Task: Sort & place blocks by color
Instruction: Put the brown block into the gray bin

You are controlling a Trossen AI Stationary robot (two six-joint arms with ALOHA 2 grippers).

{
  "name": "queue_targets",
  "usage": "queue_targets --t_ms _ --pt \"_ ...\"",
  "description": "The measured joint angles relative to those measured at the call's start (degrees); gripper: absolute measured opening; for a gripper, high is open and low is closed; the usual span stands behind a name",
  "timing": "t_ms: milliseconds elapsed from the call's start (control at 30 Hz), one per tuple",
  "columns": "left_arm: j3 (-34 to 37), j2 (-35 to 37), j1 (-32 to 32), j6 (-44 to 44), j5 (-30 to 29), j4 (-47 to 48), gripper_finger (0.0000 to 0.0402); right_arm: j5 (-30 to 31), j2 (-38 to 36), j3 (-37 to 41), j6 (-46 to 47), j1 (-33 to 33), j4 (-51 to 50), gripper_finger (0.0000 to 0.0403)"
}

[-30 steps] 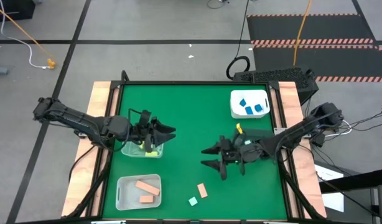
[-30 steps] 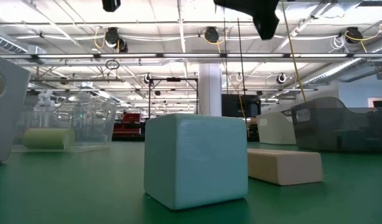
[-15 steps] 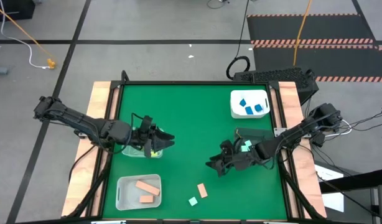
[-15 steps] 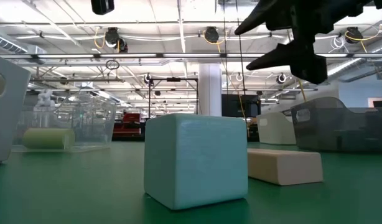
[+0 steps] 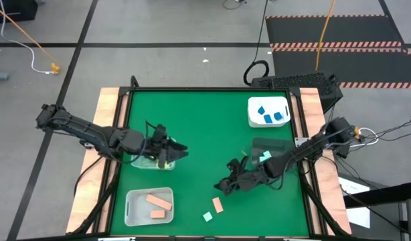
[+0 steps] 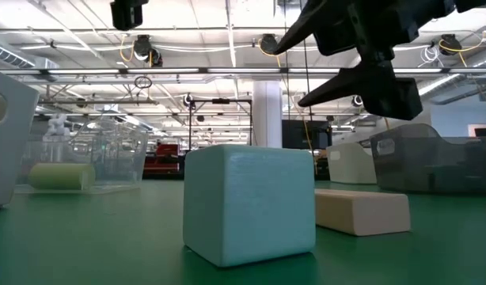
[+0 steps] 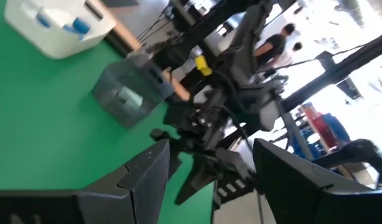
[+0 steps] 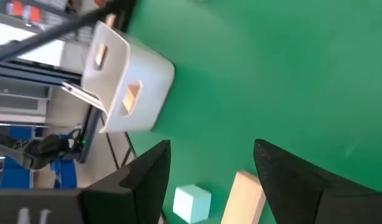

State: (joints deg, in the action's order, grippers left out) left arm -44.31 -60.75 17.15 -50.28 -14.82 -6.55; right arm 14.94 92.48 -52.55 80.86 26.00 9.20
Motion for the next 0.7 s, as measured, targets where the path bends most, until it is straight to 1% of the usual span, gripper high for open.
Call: queue_targets --t_ms 100,233,367,567,700 --pt "0.0 0.0 0.3 -1.1 0.6 2.8 0.0232 -3.3 1.7 -2.6 3.4 0.0 -3.6 0.0219" --pt "0.0 0.0 0.3 -1.4 4.2 6.7 0.0232 -7.0 4.7 -6.5 7.5 0.4 -9.6 0.0219" --pt "0.0 0.0 0.3 -1.5 5.7 10.0 0.0232 -10.7 8.0 -11.3 10.2 0.4 -13.5 0.0219" --pt "0.0 0.0 0.3 -1.0 5.9 12.7 0.0232 -13.5 12.8 -18.2 12.8 0.4 -21.7 0.0219" --pt "0.0 0.0 0.8 -1.0 6.0 13.9 0.0232 -13.8 14.7 -20.2 14.9 0.4 -25.3 0.0219"
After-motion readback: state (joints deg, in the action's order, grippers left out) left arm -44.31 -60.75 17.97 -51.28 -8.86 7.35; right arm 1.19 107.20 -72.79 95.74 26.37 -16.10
